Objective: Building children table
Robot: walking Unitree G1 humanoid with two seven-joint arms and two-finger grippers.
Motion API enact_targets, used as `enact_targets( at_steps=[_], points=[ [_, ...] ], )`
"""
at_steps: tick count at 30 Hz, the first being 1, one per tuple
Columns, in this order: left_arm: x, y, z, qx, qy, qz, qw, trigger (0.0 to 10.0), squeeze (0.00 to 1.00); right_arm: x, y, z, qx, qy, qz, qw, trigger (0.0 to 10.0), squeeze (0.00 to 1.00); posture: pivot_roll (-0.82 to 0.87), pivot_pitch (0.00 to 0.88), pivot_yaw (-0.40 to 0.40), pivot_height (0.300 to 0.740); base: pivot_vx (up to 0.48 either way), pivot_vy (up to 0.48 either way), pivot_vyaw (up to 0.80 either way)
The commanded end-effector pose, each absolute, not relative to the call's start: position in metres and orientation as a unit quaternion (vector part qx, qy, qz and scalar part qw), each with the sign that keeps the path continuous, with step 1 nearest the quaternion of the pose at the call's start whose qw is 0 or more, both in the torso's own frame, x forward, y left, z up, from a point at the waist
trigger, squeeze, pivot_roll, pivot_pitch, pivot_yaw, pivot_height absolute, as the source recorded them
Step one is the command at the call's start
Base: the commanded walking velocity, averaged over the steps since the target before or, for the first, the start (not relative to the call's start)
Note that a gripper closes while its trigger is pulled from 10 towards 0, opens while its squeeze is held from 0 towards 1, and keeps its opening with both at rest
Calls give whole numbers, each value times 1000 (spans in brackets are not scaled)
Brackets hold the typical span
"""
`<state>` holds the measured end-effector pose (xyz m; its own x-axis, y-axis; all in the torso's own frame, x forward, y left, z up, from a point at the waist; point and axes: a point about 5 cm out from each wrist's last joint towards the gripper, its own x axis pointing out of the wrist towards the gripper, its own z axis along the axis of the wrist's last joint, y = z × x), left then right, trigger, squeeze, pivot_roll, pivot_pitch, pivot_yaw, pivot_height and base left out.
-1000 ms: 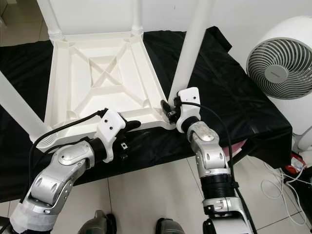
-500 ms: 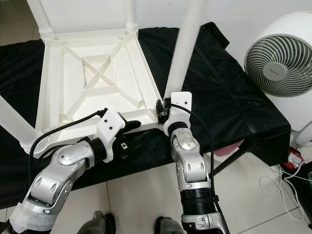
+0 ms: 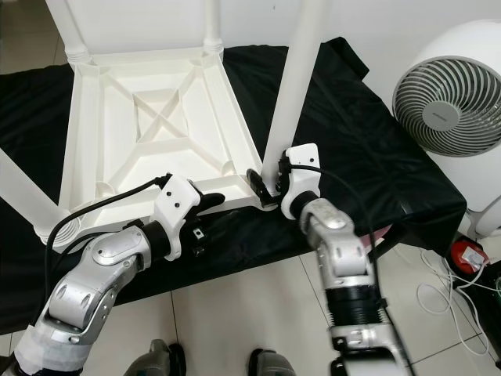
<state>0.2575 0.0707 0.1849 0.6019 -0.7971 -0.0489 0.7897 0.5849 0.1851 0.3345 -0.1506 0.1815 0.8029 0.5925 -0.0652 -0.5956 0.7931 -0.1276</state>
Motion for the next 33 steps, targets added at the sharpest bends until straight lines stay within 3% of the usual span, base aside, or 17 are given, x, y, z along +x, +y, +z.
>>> enact_targets(
  at_steps=[1, 8, 16, 18, 30, 31, 33],
  points=[
    [259, 70, 182, 96, -9, -436, 895, 10000, 0, 335, -146, 179, -93, 10, 350, 932, 10000, 0, -50, 133, -6, 740, 0, 0, 0],
    [259, 70, 184, 96, -12, -433, 896, 10000, 0, 343, -142, 185, -132, -1, 402, 906, 10000, 0, -37, 126, -10, 740, 0, 0, 0],
    [259, 70, 184, 95, -12, -434, 896, 10000, 0, 358, -139, 193, -161, -5, 414, 896, 10000, 0, -26, 113, -16, 740, 0, 0, 0],
    [257, 70, 183, 97, -8, -440, 893, 10000, 0, 362, -142, 192, -169, -3, 417, 893, 0, 0, -26, 113, -16, 740, 0, 0, 0],
    [255, 69, 180, 99, -1, -450, 887, 10000, 0, 360, -158, 175, -168, 16, 425, 889, 0, 0, -29, 97, -13, 740, 0, 0, 0],
    [255, 69, 180, 98, 0, -453, 886, 10000, 0, 359, -160, 174, -160, 18, 412, 897, 10000, 0, -33, 96, -12, 740, 0, 0, 0],
    [254, 68, 180, 98, 0, -454, 886, 10000, 0, 359, -162, 173, -155, 19, 402, 902, 10000, 0, -33, 96, -12, 740, 0, 0, 0]
  ],
)
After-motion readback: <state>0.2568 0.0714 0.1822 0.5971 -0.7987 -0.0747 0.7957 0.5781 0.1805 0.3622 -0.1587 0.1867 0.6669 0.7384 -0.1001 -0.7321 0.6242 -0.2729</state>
